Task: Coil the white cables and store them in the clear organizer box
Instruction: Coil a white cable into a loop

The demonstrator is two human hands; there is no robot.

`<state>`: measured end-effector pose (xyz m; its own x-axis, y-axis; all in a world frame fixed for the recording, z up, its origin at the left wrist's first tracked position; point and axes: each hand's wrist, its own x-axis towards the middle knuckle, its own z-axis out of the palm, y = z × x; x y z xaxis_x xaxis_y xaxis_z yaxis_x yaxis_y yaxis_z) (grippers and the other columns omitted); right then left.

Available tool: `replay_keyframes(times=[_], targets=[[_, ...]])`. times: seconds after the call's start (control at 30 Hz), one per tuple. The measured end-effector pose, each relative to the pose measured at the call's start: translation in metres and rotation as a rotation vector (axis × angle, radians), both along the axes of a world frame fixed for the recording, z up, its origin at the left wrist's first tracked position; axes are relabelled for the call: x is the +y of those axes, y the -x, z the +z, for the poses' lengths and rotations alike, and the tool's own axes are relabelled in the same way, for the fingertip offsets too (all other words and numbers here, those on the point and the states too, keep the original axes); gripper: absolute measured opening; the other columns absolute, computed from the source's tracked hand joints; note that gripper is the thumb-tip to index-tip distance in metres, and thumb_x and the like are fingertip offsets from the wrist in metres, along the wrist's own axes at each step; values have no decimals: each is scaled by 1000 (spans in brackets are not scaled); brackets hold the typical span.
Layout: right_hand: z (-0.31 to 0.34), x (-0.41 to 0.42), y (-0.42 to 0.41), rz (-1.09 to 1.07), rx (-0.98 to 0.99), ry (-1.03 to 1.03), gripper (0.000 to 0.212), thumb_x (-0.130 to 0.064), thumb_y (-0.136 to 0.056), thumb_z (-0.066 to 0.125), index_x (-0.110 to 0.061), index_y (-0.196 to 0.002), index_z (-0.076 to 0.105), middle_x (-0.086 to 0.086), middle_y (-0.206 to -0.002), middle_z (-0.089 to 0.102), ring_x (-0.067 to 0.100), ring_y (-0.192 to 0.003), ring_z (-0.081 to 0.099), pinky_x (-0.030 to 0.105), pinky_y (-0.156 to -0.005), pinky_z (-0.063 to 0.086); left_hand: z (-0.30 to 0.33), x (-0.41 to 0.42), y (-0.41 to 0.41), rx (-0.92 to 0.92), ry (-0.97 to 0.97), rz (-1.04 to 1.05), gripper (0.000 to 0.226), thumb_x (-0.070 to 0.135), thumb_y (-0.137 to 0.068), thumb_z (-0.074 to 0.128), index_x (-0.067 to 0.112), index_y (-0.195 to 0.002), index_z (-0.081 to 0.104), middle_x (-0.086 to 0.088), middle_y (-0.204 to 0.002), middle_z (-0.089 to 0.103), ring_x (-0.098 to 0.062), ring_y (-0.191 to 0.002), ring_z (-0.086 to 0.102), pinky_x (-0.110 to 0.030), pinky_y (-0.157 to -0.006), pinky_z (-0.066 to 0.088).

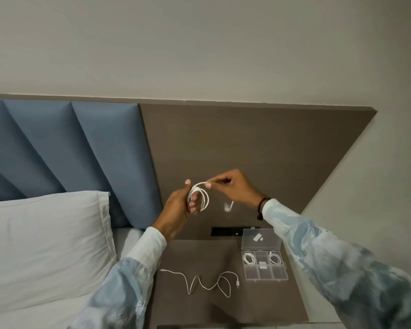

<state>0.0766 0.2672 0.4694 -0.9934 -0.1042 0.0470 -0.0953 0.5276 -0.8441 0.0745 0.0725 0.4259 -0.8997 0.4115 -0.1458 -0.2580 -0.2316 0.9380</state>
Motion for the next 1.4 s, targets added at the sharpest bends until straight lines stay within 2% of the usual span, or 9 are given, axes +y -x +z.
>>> replay_keyframes(times=[0.1, 0.27, 0.4, 0.6, 0.83, 1.0, 1.13, 1.27, 1.4], targets=[[-30, -12, -17, -31, -104, 74, 25, -29, -98, 63, -17, -116, 76, 2, -76, 73, 6, -57, 59, 17, -59, 49, 6, 9, 8, -97, -193, 121, 50, 36, -110, 30, 17, -66, 41, 3, -52, 36, -10, -45, 34, -23, -50, 30], [-43, -33, -46, 160, -125, -215, 28, -18, -103, 50, -2, -85, 64, 5, -68, 68, -2, -50, 58, 24, -59, 51, 0, 9, 23, -157, -278, 393, 42, 32, -110, 37, 17, -73, 51, 3, -56, 53, -10, -49, 52, -23, -61, 45], [-22, -42, -44, 282, -103, -478, 30, -26, -97, 60, -6, -74, 59, 11, -77, 73, 24, -70, 69, 36, -67, 58, -11, 24, 15, 26, -73, 366, 39, 26, -110, 38, 8, -88, 65, -2, -76, 68, -14, -73, 67, -27, -75, 54], [12, -27, -31, 194, 198, -586, 8, -21, -84, 70, -21, -80, 77, -3, -73, 71, 14, -63, 62, 28, -55, 52, -13, 25, 0, 234, 308, 77, 50, 23, -110, 38, 1, -74, 65, -2, -65, 65, -7, -64, 60, -20, -63, 46], [-1, -19, -18, 76, 122, -287, 17, -17, -67, 86, -18, -70, 69, -6, -73, 71, 10, -75, 71, 36, -70, 62, -4, 36, -9, 86, 425, 108, 85, 62, -104, 19, 11, -47, 57, -13, -43, 55, -21, -38, 54, -23, -42, 42], [-16, -16, -17, -10, -89, -44, 23, -9, -66, 87, -11, -84, 73, 8, -80, 78, 19, -71, 75, 44, -74, 65, -10, 41, -12, 126, 692, 358, 93, 70, -98, 18, 8, -41, 58, -6, -43, 63, -13, -48, 64, -28, -60, 44], [-24, -15, -24, -23, -250, 166, 23, -15, -70, 91, -3, -85, 78, 20, -80, 78, 17, -60, 68, 26, -59, 59, -13, 40, -7, 143, 645, 662, 81, 59, -101, 32, 0, -56, 63, -8, -53, 65, -21, -56, 65, -38, -63, 49], [-23, -10, -25, -96, -257, 336, 25, -11, -73, 89, 5, -89, 78, 19, -86, 78, 20, -66, 68, 20, -57, 57, -22, 32, -9, 265, 404, 508, 56, 43, -102, 52, 1, -66, 51, -16, -58, 60, -20, -56, 56, -43, -57, 49], [-23, 3, -23, -253, -255, 494, 21, -4, -76, 85, 9, -90, 76, 27, -99, 76, 27, -73, 64, 22, -59, 54, -31, 20, -14, 306, 228, 295, 11, 9, -96, 66, 1, -95, 73, -4, -88, 78, -13, -81, 72, -26, -77, 56]])
